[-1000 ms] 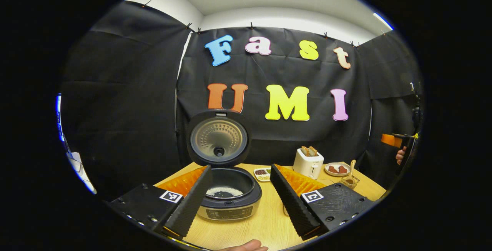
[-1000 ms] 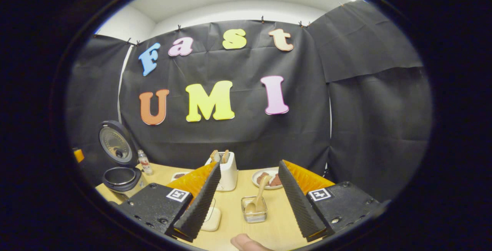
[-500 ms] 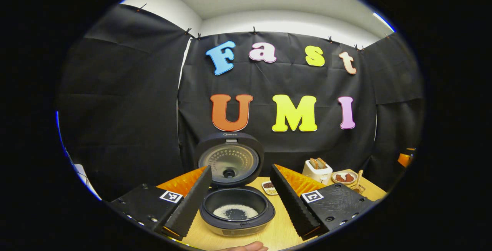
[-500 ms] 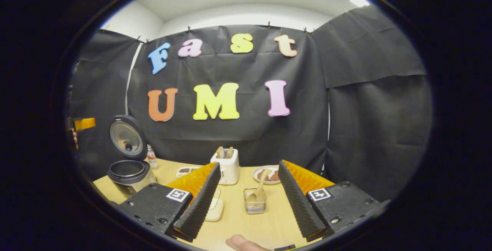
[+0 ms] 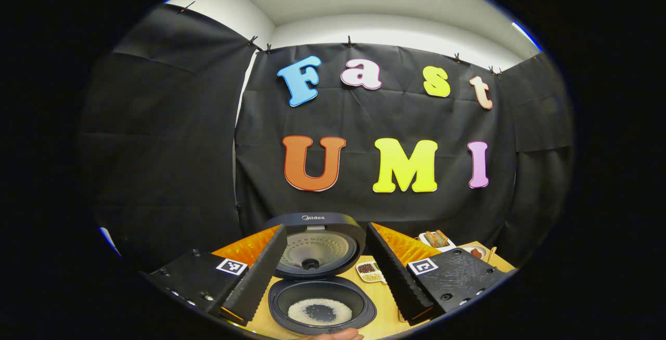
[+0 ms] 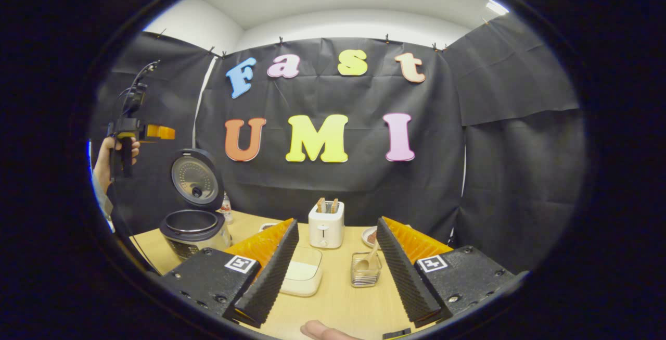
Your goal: Close the left gripper, press the button to open the rice cooker; take a wooden spoon from the chopstick holder with the right hand, scoop a spoonful of rice and pour it into the rice cooker, then put the wooden spoon back into the chopstick holder.
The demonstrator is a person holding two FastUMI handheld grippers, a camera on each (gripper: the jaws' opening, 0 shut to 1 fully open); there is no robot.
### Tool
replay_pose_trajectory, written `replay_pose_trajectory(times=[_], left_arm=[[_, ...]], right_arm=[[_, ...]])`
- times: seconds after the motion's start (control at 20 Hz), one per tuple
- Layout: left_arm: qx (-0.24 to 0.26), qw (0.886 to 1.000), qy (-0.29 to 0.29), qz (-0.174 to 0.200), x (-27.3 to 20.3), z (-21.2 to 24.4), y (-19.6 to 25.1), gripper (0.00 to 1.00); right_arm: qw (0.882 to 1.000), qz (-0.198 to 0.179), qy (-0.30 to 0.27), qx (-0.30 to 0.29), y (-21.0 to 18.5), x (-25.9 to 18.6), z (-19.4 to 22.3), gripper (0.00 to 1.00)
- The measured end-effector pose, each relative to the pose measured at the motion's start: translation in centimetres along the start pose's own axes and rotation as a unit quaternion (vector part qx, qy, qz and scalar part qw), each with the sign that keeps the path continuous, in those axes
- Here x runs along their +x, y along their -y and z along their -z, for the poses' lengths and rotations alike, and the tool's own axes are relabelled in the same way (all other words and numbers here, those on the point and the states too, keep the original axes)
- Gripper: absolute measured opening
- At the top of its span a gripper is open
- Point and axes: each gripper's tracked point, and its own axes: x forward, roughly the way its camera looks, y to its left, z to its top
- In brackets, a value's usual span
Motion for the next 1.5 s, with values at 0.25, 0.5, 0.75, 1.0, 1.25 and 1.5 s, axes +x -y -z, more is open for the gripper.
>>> replay_pose_trajectory(times=[0.25,0.5,0.75,1.0,1.25,1.5], left_arm=[[-0.012,1.000,0.001,0.006,5.2,-1.5,-0.3,0.97],[-0.012,1.000,0.020,-0.012,10.4,-1.9,-2.4,0.97],[-0.018,0.999,0.025,-0.022,14.9,-0.3,-4.2,0.96],[0.013,0.999,-0.030,-0.043,16.9,3.2,-4.6,0.94],[0.005,0.997,-0.062,-0.034,16.2,4.4,-4.6,1.00],[-0.006,0.995,-0.095,-0.040,13.5,5.7,-4.3,1.00]], right_arm=[[1.000,-0.010,-0.014,-0.001,-0.5,0.9,1.5,0.93],[1.000,-0.016,-0.019,0.002,-0.6,1.6,2.4,0.93],[1.000,-0.010,-0.025,-0.003,0.2,2.1,3.0,0.97],[1.000,-0.007,-0.027,-0.008,-0.3,2.1,2.9,0.93],[0.999,-0.028,-0.012,-0.018,-1.9,1.1,1.7,0.97],[1.000,-0.025,-0.013,-0.009,-1.8,-0.5,1.5,0.93]])
